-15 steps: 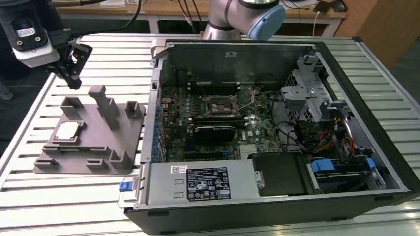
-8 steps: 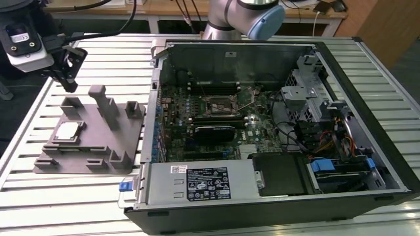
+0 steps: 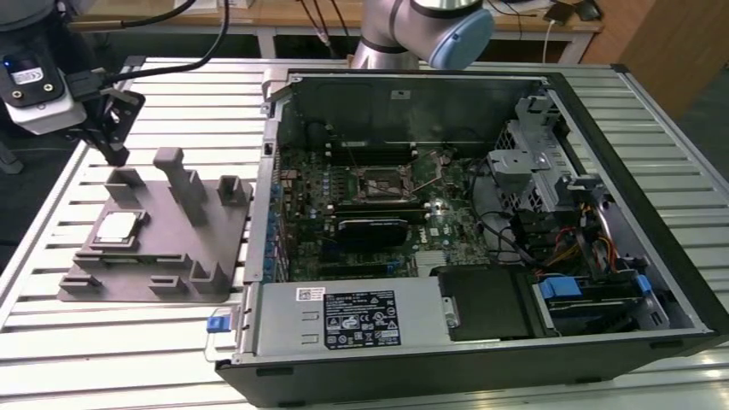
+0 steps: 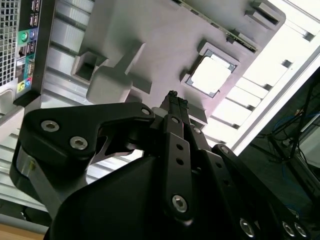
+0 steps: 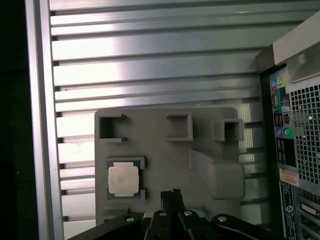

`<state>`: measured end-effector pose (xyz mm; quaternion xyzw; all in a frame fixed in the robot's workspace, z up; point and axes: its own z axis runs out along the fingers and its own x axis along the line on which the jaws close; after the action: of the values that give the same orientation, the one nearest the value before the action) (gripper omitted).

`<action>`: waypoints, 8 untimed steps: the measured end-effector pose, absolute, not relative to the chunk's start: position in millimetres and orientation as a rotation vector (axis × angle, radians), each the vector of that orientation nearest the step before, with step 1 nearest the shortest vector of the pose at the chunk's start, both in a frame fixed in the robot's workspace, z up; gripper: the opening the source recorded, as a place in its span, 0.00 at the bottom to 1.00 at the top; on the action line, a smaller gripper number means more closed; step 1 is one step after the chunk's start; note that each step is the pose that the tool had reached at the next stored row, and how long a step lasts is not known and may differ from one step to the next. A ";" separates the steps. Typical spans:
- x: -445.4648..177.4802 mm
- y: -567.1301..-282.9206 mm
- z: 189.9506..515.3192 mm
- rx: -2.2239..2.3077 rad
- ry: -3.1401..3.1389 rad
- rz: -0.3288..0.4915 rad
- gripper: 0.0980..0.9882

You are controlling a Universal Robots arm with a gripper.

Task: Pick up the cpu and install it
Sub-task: 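Reach for the cpu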

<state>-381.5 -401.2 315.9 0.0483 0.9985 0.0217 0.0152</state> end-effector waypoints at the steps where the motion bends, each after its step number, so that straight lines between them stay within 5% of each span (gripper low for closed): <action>1: -382.5 -401.3 314.9 0.150 3.107 0.068 0.01; 8: -389.2 -401.4 309.7 0.150 3.107 0.068 0.01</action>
<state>-389.2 -401.4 309.7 0.0483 0.9985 0.0218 0.0152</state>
